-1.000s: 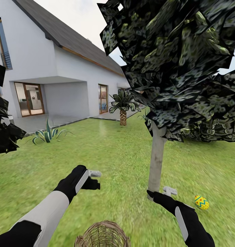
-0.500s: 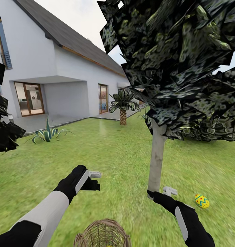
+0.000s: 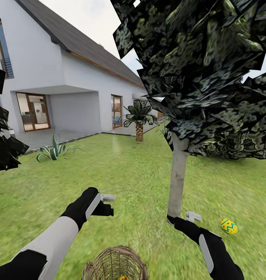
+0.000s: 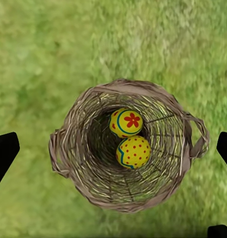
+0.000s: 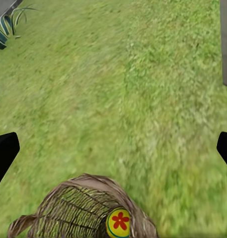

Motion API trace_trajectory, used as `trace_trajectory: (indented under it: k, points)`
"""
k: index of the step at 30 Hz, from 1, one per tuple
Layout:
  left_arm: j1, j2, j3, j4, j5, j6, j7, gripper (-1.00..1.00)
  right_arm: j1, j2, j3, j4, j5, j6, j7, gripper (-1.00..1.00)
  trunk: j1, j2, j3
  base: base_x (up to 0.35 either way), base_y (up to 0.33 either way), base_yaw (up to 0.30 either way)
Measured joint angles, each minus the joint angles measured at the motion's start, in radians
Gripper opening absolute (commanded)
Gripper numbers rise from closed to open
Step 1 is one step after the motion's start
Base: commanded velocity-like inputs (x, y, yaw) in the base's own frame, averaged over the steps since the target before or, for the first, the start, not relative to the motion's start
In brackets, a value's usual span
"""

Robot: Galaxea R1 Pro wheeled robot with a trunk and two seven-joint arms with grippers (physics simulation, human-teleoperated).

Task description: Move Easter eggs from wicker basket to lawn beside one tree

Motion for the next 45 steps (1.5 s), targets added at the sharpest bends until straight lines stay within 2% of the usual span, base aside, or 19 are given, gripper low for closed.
trace_trajectory:
  k: [3,6,8,12,45]
  points:
    - [0.0,0.0,-0.001,0.001,0.001,0.0,-0.019,1.0,0.0,-0.001,-0.008,0.0,0.0,0.0,0.001,1.0,0.011,-0.021,-0.009,0.0,0.0,0.0]
    - [0.0,0.001,-0.002,0.001,0.001,-0.001,-0.028,1.0,0.001,-0.001,-0.056,0.0,0.0,0.0,0.004,1.0,0.023,-0.042,-0.019,0.0,0.0,0.0]
    - [0.0,0.001,-0.003,0.001,0.001,-0.003,-0.031,1.0,0.001,-0.001,-0.074,0.0,0.0,0.0,0.005,1.0,0.031,-0.056,-0.025,0.0,0.0,0.0]
    - [0.001,0.001,-0.004,0.001,0.0,-0.006,-0.032,1.0,0.001,-0.001,-0.088,0.0,0.0,0.0,0.006,1.0,0.046,-0.084,-0.038,0.0,0.0,0.0]
    - [0.001,0.001,-0.006,0.0,-0.003,-0.016,-0.031,1.0,0.001,0.001,-0.086,-0.001,0.0,0.0,0.006,1.0,0.173,-0.315,-0.136,0.0,0.0,-0.037]
